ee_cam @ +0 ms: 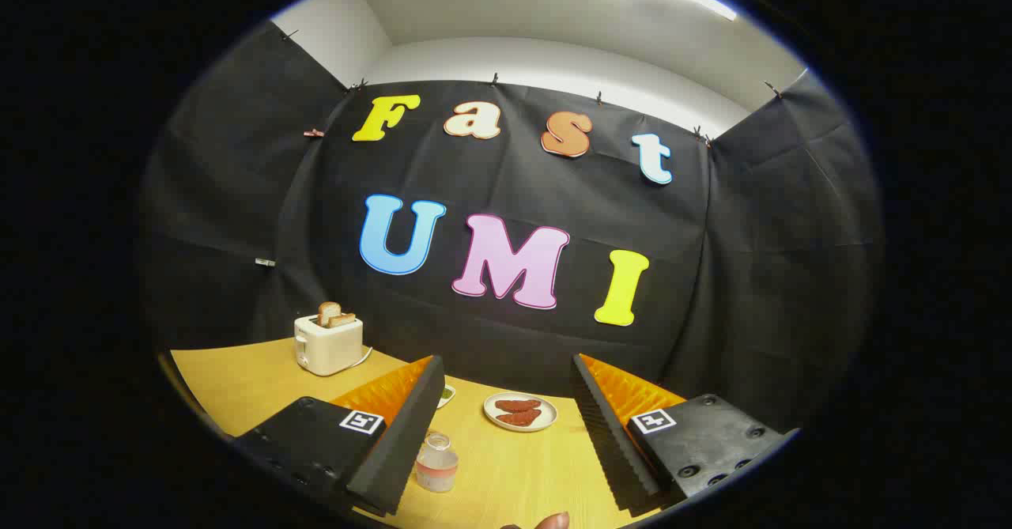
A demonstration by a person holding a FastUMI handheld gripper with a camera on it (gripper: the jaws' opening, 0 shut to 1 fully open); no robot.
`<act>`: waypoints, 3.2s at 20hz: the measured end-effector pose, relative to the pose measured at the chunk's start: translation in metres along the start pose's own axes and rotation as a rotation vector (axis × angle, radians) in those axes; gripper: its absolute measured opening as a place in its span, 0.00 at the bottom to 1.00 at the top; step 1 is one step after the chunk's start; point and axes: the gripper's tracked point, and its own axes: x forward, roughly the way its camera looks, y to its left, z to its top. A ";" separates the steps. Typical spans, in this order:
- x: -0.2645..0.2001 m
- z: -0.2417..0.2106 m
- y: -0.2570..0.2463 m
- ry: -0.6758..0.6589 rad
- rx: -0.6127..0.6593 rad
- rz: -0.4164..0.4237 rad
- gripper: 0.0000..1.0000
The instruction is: Take the bottle from table, then pour the juice into the cup, finally place the bottle on the coaster
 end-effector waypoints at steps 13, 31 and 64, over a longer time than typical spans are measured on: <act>-0.002 -0.003 0.012 -0.002 0.008 0.008 0.97; -0.001 -0.051 0.031 0.014 0.065 0.047 0.97; 0.071 -0.279 0.100 0.178 0.169 0.051 0.77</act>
